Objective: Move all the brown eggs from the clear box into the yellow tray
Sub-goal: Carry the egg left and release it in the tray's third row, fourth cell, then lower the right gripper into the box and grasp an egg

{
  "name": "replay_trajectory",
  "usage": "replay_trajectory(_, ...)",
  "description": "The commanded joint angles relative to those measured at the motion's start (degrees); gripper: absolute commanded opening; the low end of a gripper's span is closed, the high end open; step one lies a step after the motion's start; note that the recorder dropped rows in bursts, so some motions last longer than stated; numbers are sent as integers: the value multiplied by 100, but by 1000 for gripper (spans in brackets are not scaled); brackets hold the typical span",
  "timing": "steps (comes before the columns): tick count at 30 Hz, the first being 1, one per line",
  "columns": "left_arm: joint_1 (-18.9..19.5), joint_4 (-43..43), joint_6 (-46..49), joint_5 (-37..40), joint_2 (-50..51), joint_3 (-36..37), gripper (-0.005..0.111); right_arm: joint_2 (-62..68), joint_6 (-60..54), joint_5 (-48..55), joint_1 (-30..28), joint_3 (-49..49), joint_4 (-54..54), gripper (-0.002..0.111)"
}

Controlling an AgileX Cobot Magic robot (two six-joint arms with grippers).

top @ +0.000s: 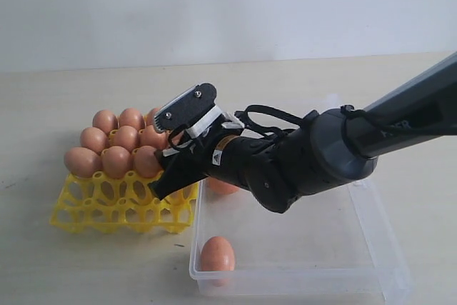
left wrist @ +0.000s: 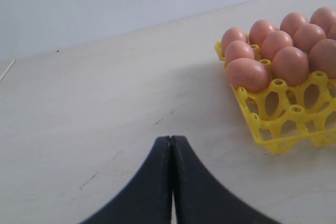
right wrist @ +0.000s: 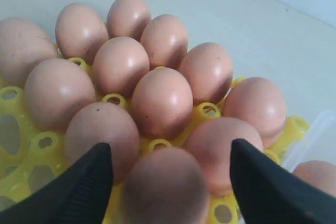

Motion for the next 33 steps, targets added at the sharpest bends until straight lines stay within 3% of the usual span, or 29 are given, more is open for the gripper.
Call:
replay_trajectory(1,10,-13,-28,-33,-35,-23,0,-175,-475,34,-31,-33,138,66)
replay_trajectory(8,10,-13,-28,-33,-35,-23,0,-834,-504,654,-31,-33,443,66)
replay_trajectory(15,10,-13,-28,-33,-35,-23,0,-2045,-200,2880,-31,-33,569,54)
replay_trajectory(19,10,-13,-28,-33,-35,-23,0,-2268,1304,4013,-197,-33,-142,52)
replay_trajectory(24,10,-13,-28,-33,-35,-23,0,-2188,4751,5098,-433,-33,-2002,52)
replay_trajectory(33,10,-13,-28,-33,-35,-23,0,-1401,5265,4589,-470,-33,-1537,52)
